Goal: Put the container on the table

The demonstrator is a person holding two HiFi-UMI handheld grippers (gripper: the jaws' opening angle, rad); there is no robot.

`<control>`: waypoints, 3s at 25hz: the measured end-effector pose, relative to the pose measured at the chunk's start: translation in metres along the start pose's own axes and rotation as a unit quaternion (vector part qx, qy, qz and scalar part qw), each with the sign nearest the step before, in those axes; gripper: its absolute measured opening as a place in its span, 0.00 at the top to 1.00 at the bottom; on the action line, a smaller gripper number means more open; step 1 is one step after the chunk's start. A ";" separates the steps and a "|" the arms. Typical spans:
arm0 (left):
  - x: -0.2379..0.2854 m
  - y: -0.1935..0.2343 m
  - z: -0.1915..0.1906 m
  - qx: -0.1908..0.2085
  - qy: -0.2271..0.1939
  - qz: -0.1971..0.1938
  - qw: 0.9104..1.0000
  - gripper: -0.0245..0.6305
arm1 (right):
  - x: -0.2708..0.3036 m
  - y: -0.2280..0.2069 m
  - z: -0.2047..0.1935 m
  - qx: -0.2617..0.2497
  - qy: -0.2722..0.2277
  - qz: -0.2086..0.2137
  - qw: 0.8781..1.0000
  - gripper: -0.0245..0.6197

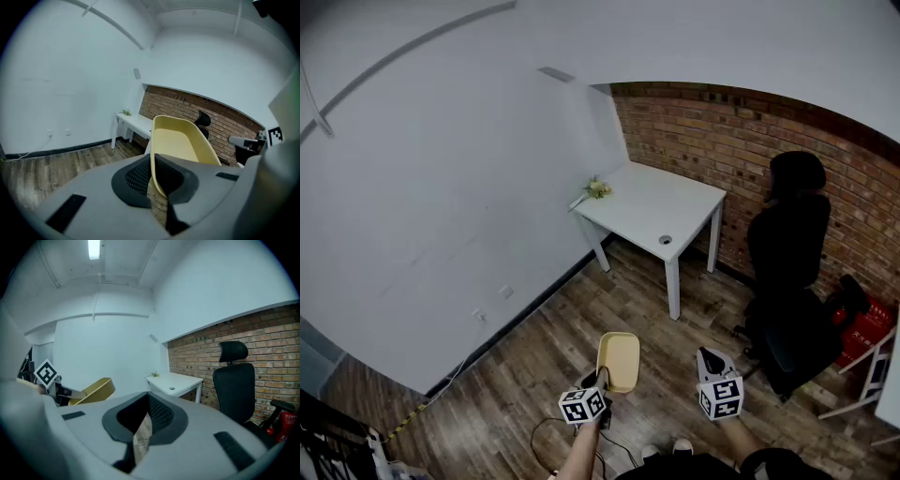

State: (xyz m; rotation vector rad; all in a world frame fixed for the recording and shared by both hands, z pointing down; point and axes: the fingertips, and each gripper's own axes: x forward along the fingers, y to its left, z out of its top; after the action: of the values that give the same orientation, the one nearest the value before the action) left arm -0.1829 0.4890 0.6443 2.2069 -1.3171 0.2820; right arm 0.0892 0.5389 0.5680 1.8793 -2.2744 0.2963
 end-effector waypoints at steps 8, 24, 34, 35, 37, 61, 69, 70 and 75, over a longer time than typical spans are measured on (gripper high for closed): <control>-0.009 0.021 0.041 0.027 -0.011 0.001 1.000 0.93 | 0.018 0.037 0.008 0.018 -0.012 0.006 1.000 0.93; -0.001 0.014 0.042 0.030 -0.004 -0.004 1.000 0.93 | 0.017 0.029 0.007 0.035 -0.008 0.009 0.999 0.92; 0.015 -0.016 0.032 0.020 -0.003 0.000 1.000 0.93 | 0.016 -0.002 0.001 0.039 0.001 0.024 0.999 0.92; 0.017 -0.015 0.029 0.018 0.001 0.002 1.000 0.93 | 0.017 -0.003 0.000 0.040 0.003 0.026 0.999 0.92; 0.021 -0.013 0.027 0.016 0.006 0.005 1.000 0.93 | 0.022 -0.005 0.000 0.041 0.004 0.029 0.999 0.92; 0.170 0.119 0.158 0.012 0.017 -0.026 0.999 0.93 | 0.238 0.020 0.065 0.045 0.022 0.012 0.999 0.92; 0.205 0.167 0.194 0.012 0.021 -0.035 0.999 0.93 | 0.300 0.038 0.078 0.043 0.030 0.002 0.999 0.92; 0.208 0.172 0.197 0.011 0.022 -0.035 0.999 0.93 | 0.305 0.040 0.079 0.043 0.030 0.000 0.999 0.92; 0.217 0.193 0.204 0.008 0.027 -0.033 0.999 0.93 | 0.323 0.050 0.072 0.050 0.043 -0.001 0.998 0.92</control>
State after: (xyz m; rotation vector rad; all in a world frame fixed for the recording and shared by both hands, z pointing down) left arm -0.2614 0.1432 0.6386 2.2356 -1.2157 0.3260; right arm -0.0209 0.2232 0.5807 1.8762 -2.2397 0.4893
